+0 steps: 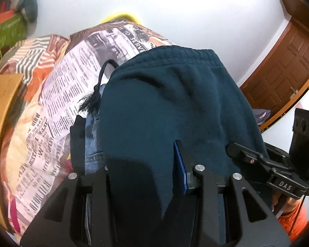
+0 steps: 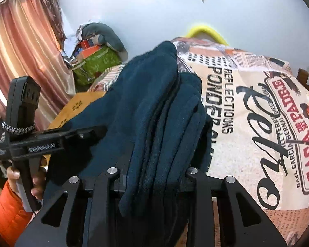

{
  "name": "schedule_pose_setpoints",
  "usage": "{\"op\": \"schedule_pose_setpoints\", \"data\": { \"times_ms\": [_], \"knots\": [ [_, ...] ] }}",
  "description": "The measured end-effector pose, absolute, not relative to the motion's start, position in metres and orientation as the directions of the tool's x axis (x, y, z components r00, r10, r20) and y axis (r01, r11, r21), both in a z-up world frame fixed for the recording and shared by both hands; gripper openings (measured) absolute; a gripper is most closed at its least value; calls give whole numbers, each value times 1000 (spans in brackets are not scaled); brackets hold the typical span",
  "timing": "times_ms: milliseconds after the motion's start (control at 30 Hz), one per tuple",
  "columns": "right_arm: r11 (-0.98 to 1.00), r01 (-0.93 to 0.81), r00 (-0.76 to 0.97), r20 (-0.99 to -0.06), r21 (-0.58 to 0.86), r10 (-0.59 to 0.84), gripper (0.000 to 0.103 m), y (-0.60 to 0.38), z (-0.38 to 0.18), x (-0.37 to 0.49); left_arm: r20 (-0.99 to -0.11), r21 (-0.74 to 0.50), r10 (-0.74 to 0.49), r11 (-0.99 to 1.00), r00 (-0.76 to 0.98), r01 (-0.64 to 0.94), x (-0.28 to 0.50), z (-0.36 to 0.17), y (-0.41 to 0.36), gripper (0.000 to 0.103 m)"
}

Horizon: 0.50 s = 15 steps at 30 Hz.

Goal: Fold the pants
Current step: 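Lower the folded pants onto the bed beside the jeans with both grippers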

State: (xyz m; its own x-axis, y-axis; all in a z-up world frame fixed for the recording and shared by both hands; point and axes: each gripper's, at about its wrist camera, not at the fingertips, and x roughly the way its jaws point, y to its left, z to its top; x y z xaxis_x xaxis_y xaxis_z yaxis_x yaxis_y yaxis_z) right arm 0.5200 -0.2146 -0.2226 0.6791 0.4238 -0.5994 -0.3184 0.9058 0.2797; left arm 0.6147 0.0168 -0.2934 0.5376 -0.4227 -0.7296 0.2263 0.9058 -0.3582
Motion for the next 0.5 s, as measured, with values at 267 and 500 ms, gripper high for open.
{"op": "schedule_pose_setpoints", "data": {
  "times_ms": [267, 500],
  "knots": [
    [931, -316, 673, -648, 184, 357, 35, -217, -222, 505, -745, -211, -327, 942, 581, 260, 576, -269, 6, 38],
    [934, -308, 678, -647, 181, 349, 37, -234, -217, 465, -738, -147, -265, 961, 621, 235, 526, -248, 23, 37]
  ]
}}
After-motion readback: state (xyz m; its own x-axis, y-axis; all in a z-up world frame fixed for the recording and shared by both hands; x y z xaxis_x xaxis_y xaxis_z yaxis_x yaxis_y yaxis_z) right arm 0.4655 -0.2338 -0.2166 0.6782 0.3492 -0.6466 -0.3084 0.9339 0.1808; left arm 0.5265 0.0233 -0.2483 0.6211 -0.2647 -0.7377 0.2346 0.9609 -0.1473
